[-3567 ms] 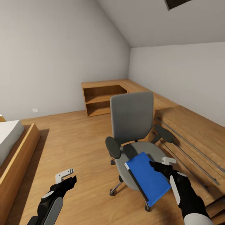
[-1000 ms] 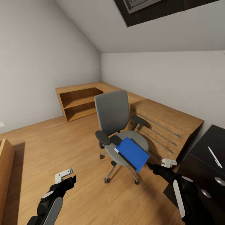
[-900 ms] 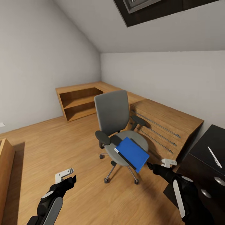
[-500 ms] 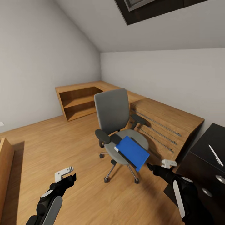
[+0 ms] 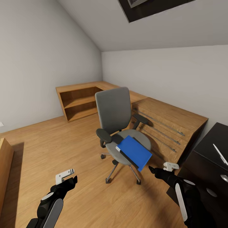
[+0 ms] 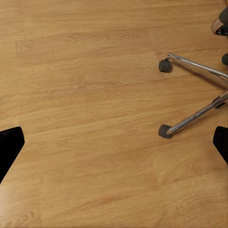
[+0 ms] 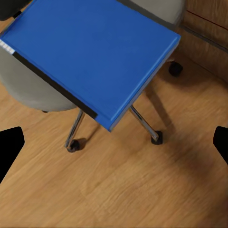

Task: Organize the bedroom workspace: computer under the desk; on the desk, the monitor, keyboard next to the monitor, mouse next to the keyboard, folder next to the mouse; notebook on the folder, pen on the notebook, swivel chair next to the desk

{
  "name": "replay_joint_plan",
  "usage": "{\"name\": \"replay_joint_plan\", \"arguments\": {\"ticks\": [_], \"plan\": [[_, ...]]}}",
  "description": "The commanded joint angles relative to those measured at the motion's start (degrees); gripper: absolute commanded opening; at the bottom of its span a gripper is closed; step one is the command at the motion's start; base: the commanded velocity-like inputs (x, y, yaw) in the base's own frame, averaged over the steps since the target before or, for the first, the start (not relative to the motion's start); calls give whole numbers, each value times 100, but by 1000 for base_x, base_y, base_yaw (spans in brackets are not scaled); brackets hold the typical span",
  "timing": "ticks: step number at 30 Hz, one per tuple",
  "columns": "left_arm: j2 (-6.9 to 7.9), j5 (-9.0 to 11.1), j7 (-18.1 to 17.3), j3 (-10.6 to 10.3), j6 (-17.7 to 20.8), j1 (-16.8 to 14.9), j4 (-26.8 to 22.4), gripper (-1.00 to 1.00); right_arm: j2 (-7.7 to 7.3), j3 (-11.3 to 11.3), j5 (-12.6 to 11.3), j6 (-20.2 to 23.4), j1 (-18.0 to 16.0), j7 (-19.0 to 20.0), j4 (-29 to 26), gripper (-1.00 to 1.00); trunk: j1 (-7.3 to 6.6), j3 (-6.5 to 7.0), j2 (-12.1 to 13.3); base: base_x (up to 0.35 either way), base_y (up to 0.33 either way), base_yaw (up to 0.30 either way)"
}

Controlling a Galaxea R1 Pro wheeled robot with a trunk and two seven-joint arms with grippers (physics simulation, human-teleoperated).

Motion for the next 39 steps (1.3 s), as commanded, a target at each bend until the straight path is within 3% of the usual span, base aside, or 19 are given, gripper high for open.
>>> {"name": "replay_joint_plan", "arguments": {"ticks": [1, 4, 5, 6, 10, 13, 14, 17, 19, 20, 21, 24, 26, 31, 34, 39], "plan": [[6, 57, 59, -15, 7, -5, -7, 100, 7, -18, 23, 29, -5, 42, -5, 100, 22, -24, -44, 0, 0, 0], [6, 57, 59, -17, 7, -3, -7, 100, 20, -13, 13, 29, -5, 36, -8, 100, 88, -78, -165, 0, 0, 0], [6, 57, 59, -22, 7, -4, -12, 100, 69, 10, -240, 37, -5, 28, -38, 100, 110, -96, -205, 0, 0, -51], [6, 57, 59, -22, 7, -4, -14, 100, 74, 3, -342, 34, -5, 29, -58, 100, 132, -114, -245, 0, 0, -29], [6, 57, 59, -22, 7, -4, -16, 100, 61, -10, -434, 30, -5, 51, -64, 100, 220, -185, -405, 0, 0, -12], [6, 57, 59, -19, 7, -5, -16, 100, 58, -190, -587, 72, -5, 17, -13, 100, 286, -239, -526, 0, 0, 0], [6, 55, 59, -16, 7, -3, -20, 100, 59, -418, -829, 111, -5, 9, 51, 100, 286, -239, -526, 0, 0, 0], [6, 53, 63, -15, 7, -4, -23, 100, 48, -597, -1255, 274, -5, -5, 100, 100, 286, -239, -526, 0, 0, 0], [6, 55, 66, -14, 7, -2, -24, 100, 5, -693, -1625, 527, -9, -11, 136, 100, 286, -239, -526, 0, 0, 0], [6, 56, 67, -14, 7, -2, -24, 100, -103, -794, -2018, 876, -18, -12, 154, 100, 308, -257, -566, 0, 0, 0], [9, 52, 70, -14, 7, -4, -26, 100, -428, -895, -3075, 1564, -42, 4, 183, 100, 330, -275, -606, 0, 0, 0], [7, 51, 69, -14, 7, -1, -48, 100, -561, -917, -3687, 1678, -51, 7, 193, 100, 396, -329, -726, 0, 0, 0], [7, 53, 71, -14, 7, -3, -76, 100, -651, -927, -4322, 1569, -56, 2, 219, 100, 439, -365, -806, 0, 0, 0], [-1, 59, 75, -21, 13, -3, -87, 100, -673, -921, -4526, 893, -58, -93, 989, 100, 549, -455, -1007, 0, 0, 0], [-82, 58, 76, -30, 15, -5, -80, 100, -670, -927, -4601, 136, -58, -191, 1614, 100, 615, -509, -1127, 0, 0, 0], [-111, 57, 77, -31, 16, -6, -80, 100, -674, -946, -4615, -63, -58, -168, 1703, 100, 725, -598, -1328, 0, 0, 0]]}}
